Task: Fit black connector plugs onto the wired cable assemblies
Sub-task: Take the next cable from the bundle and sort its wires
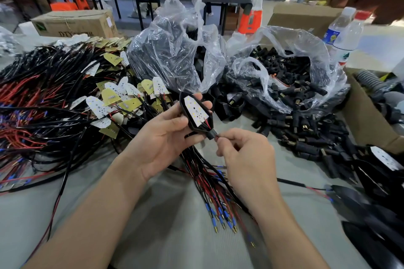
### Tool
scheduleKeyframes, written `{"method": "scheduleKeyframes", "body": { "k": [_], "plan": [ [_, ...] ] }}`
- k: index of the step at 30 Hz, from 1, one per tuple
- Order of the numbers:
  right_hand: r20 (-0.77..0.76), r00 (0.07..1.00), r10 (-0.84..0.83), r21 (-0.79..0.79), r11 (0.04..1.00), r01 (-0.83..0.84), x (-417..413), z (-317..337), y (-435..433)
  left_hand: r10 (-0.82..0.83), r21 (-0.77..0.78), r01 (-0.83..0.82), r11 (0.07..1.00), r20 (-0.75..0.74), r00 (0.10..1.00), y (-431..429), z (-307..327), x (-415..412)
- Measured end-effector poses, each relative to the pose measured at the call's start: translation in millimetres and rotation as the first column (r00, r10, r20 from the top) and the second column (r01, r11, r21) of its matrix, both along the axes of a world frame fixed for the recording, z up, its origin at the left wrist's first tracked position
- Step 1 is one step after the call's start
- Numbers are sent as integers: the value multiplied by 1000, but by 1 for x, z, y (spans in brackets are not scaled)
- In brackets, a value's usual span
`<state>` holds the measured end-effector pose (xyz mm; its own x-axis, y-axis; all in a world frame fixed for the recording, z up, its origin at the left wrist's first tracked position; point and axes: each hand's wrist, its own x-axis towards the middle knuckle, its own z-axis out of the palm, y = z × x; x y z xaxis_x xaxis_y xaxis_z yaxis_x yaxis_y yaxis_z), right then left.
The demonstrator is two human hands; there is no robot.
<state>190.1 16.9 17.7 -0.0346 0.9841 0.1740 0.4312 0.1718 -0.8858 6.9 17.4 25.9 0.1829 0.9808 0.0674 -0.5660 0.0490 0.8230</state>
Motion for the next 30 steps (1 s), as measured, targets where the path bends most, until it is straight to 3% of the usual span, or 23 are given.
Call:
{"method": "scheduleKeyframes", "body": {
  "k": [5,10,14,17,21,25,27,30],
  "plan": [
    [3,998,-69,34,997,68,-1,-1,1,-16,-41,14,999,-52,999,-3,3,-1],
    [6,999,-48,37,998,48,3,1,-2,109,-54,-127,990,-265,958,0,11,-2],
    [339,937,-88,142,989,42,8,6,-4,192,-26,-208,978,-283,940,-1,22,-6],
    [484,862,-151,56,988,141,9,9,-3,207,-53,-228,972,-263,942,-1,26,-8],
    [320,924,-209,167,973,162,10,7,-2,171,-77,-215,974,-377,910,-2,30,-15],
    [127,986,-104,255,965,69,7,5,-2,236,-60,-296,953,-466,853,-2,29,-17],
    [45,998,-41,240,970,30,6,4,-1,253,-59,-300,952,-401,880,-1,28,-10],
    [-226,974,32,183,983,10,8,8,2,313,-112,-336,935,-185,931,0,24,13]
  ]
}}
